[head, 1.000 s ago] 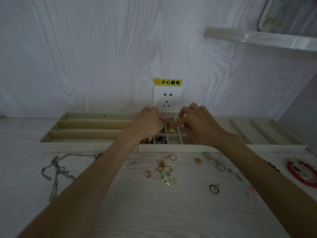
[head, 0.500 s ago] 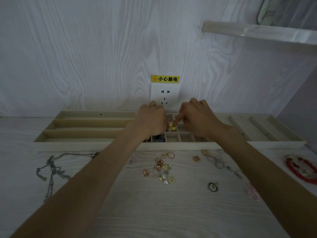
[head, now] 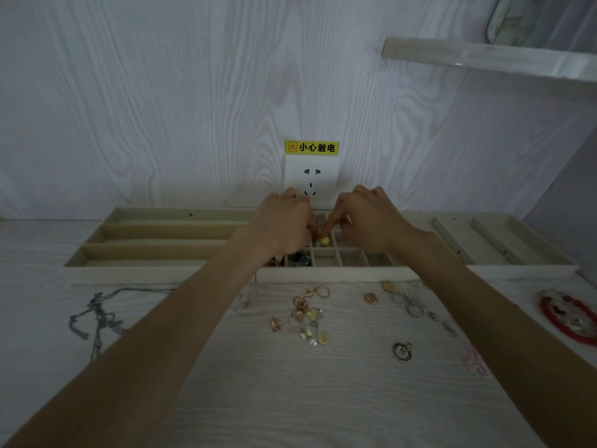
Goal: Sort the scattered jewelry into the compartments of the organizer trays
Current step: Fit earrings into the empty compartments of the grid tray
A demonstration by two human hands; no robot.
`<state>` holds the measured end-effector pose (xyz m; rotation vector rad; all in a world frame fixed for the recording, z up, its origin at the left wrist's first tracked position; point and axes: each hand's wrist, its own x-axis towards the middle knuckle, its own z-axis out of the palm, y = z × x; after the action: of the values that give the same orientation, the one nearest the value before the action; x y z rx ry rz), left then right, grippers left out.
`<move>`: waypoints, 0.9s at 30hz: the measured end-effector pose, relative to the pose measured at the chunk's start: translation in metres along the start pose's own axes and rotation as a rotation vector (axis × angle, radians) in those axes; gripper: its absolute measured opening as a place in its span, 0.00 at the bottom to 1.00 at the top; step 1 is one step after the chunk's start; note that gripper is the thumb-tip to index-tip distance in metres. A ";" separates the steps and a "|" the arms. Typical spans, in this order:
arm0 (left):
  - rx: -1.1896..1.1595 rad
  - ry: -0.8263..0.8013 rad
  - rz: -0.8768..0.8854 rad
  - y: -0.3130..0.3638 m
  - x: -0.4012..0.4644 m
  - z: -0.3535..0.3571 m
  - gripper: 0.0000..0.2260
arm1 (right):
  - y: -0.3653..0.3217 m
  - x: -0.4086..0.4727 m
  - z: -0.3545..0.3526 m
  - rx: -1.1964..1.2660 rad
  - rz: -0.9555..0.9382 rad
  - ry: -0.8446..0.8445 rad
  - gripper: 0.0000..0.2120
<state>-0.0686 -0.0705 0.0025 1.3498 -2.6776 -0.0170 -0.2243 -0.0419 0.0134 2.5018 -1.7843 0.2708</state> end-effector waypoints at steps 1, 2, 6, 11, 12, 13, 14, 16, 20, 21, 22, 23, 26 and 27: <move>-0.023 0.014 -0.007 0.000 0.000 0.000 0.16 | 0.000 0.002 0.000 0.030 0.014 -0.004 0.20; -0.052 0.032 -0.020 0.000 0.000 0.000 0.16 | 0.001 0.004 0.001 0.062 0.027 -0.010 0.19; -0.201 0.089 -0.083 -0.003 -0.001 -0.002 0.15 | 0.004 0.011 0.002 0.186 0.065 -0.032 0.19; -0.256 0.086 -0.065 -0.004 -0.001 -0.002 0.15 | 0.011 0.009 0.001 0.227 0.101 0.019 0.16; -0.263 0.090 -0.061 -0.003 -0.001 -0.002 0.15 | 0.012 0.008 0.000 0.223 0.096 0.014 0.16; -0.268 0.093 -0.060 -0.003 0.000 -0.002 0.15 | 0.012 0.007 0.001 0.215 0.092 -0.001 0.16; -0.270 0.097 -0.061 -0.003 0.000 -0.001 0.14 | 0.012 0.006 0.001 0.205 0.089 -0.016 0.16; -0.265 0.115 -0.067 -0.004 0.000 -0.001 0.14 | 0.012 0.005 0.001 0.219 0.098 0.004 0.17; -0.286 0.151 -0.081 -0.011 -0.005 -0.012 0.13 | 0.008 -0.007 -0.016 0.506 0.147 0.214 0.16; -0.300 0.159 -0.083 -0.013 -0.010 -0.016 0.13 | 0.006 -0.012 -0.020 0.563 0.143 0.250 0.15; -0.308 0.176 -0.086 -0.015 -0.016 -0.019 0.13 | 0.003 -0.019 -0.022 0.599 0.130 0.270 0.14; -0.311 0.197 -0.092 -0.016 -0.025 -0.021 0.13 | 0.001 -0.025 -0.022 0.620 0.115 0.274 0.14; -0.319 0.278 -0.090 -0.015 -0.055 -0.018 0.12 | -0.005 -0.045 -0.014 0.641 0.067 0.226 0.17; -0.316 0.301 -0.088 -0.013 -0.065 -0.016 0.11 | -0.006 -0.051 -0.010 0.643 0.037 0.208 0.18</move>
<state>-0.0180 -0.0255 0.0090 1.2555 -2.2535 -0.2185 -0.2354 0.0095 0.0143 2.6690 -1.8734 1.2330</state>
